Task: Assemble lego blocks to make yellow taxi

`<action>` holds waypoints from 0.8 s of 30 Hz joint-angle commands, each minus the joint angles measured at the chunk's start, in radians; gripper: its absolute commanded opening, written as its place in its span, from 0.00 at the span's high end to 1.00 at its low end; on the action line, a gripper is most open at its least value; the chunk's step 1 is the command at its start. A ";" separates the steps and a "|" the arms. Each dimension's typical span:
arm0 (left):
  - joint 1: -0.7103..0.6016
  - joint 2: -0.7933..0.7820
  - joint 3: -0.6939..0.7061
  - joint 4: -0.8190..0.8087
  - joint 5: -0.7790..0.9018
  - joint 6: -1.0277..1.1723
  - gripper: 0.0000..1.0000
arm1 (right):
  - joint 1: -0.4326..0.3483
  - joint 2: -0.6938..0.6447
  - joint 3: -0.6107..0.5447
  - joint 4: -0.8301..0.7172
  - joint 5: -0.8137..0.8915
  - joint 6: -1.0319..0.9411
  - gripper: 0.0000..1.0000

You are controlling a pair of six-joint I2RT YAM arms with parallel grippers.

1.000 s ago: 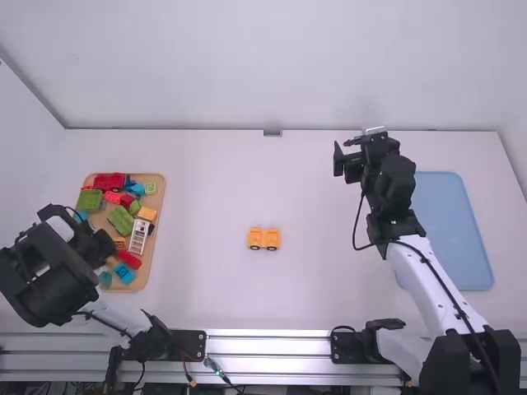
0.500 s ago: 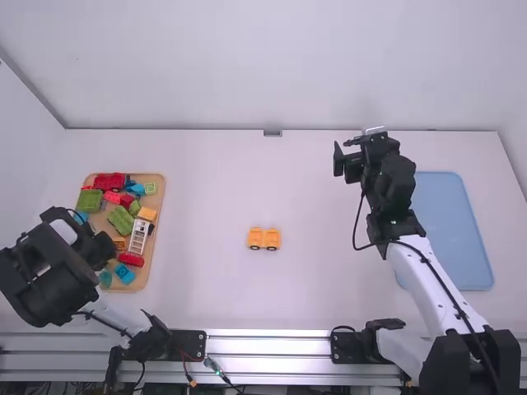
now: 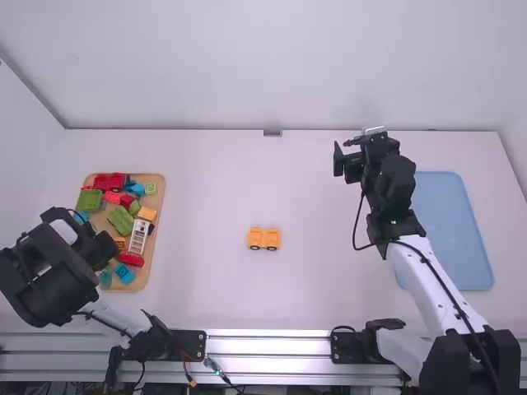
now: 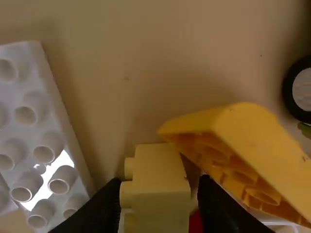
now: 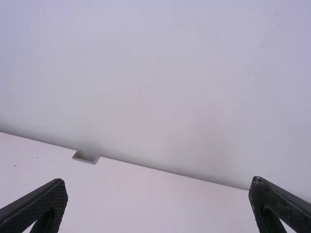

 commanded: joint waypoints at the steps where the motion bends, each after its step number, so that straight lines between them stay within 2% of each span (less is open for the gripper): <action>1: -0.004 0.008 -0.021 -0.011 -0.003 -0.008 0.56 | 0.002 0.002 0.034 0.003 -0.002 0.003 0.01; 9: -0.004 0.008 -0.021 -0.031 0.026 -0.007 0.62 | 0.003 0.002 0.034 0.003 -0.002 0.002 0.01; 13: -0.004 0.008 -0.021 -0.034 0.027 -0.010 0.73 | 0.001 0.002 0.034 0.003 -0.002 0.003 0.01; 21: -0.005 0.008 -0.016 -0.021 0.026 0.002 0.83 | 0.003 0.002 0.034 0.000 -0.007 0.003 0.01; 24: -0.005 0.006 0.010 -0.042 0.015 0.017 0.83 | 0.017 0.002 0.034 0.000 -0.068 0.003 0.01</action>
